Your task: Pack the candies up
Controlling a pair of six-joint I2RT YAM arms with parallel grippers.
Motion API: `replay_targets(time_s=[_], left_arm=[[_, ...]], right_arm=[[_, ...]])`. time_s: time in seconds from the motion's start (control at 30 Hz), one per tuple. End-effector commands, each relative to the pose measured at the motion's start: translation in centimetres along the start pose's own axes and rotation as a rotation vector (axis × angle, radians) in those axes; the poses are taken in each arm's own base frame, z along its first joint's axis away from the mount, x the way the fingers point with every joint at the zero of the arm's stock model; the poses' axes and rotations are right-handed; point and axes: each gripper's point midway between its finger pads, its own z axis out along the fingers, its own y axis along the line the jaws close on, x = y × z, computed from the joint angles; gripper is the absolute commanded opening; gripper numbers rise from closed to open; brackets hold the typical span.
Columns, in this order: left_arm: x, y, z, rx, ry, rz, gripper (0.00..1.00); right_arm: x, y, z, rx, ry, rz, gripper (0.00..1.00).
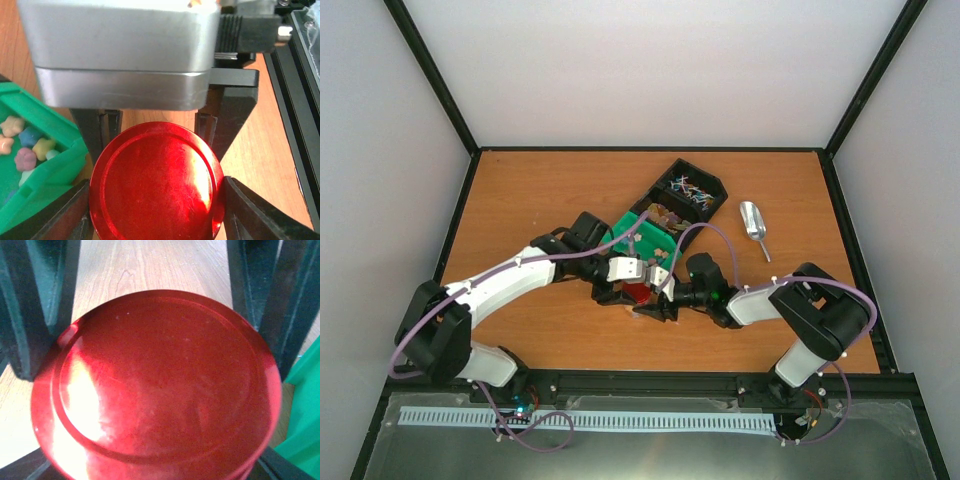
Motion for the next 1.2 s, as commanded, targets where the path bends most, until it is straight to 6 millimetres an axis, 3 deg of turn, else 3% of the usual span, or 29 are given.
replay_targets(time_s=[0.0,0.07,0.13,0.27,0.47,0.63,0.77,0.9,1.07,1.17], left_arm=[[1.6,-2.7,0.0,0.087,0.016,-0.030,0.43],[1.2,-0.9,0.0,-0.027,-0.023,-0.136,0.43],[0.8,1.4,-0.3,-0.162,-0.058,-0.242,0.44],[0.6,3.4,-0.4,-0.314,-0.082,-0.375,0.43],[-0.7,3.3,0.1,-0.339,-0.136,-0.447,0.43],[-0.6,1.9,0.3,-0.276,-0.135,-0.443,0.43],[-0.7,-0.6,0.4,-0.165,-0.099,-0.254,0.43],[-0.1,-1.6,0.0,-0.061,-0.063,-0.068,0.41],[0.9,-2.9,-0.3,0.143,0.007,0.015,0.41],[1.3,-3.2,-0.1,0.205,0.038,0.050,0.41]], right_arm=[[-0.3,-2.4,-0.8,0.071,0.007,-0.033,0.59],[-0.7,-2.7,-1.0,0.089,-0.001,-0.014,0.79],[-1.0,-2.7,-1.2,0.101,-0.015,0.017,0.88],[-0.7,-1.8,-1.2,0.113,-0.019,0.044,0.90],[-0.3,-1.7,-0.2,0.141,-0.011,0.049,0.88],[-0.4,-2.6,0.3,0.169,-0.016,0.049,0.78],[-0.3,-2.0,0.1,0.139,-0.017,0.041,0.62],[0.0,-1.0,-0.1,0.087,-0.012,0.001,0.48],[0.1,-1.1,-0.6,0.035,-0.008,-0.030,0.41],[0.1,-1.6,-0.9,0.024,-0.001,-0.048,0.42]])
